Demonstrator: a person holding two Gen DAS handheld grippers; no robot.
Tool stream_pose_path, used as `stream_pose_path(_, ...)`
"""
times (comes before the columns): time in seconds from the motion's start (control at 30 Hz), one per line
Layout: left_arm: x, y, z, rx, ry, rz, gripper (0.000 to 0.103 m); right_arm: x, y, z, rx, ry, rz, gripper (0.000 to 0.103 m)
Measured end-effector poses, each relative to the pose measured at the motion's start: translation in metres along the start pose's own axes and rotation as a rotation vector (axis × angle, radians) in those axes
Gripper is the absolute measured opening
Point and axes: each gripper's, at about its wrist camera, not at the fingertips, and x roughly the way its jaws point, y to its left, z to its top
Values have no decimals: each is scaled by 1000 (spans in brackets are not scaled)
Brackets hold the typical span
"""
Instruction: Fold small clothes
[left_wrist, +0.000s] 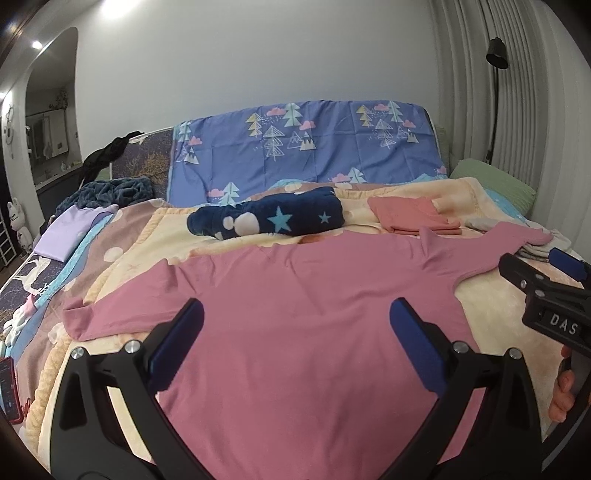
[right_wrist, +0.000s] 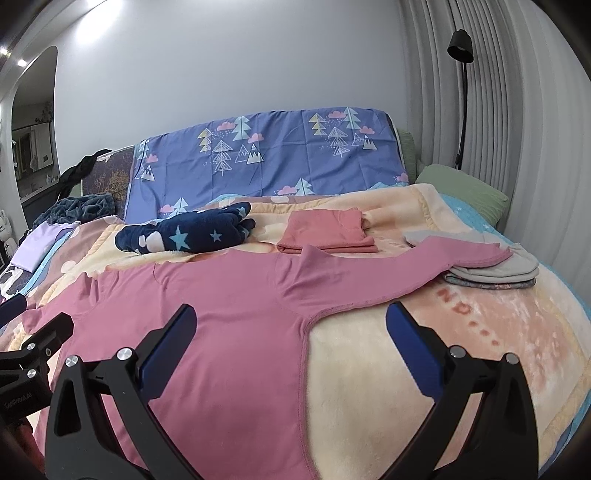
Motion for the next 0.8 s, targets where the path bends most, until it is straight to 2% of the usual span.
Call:
stream_pose_path(0.13,3,-4,-4,33,37,-34,101,1,-1,-2,14,9,-10,102)
stream_pose_path(0.37,4,-8,-9,66,57,-36,101,6,-2,-5,23,48,-41,102)
stream_pose_path(0.57,5,-2,-10,28,70,-73,101,11,-6,-7,38,94,-57,102)
stream_pose_path(0.8,8,-5,-15,43,86,-63,101,20,-12,-9,45,148,-96,102)
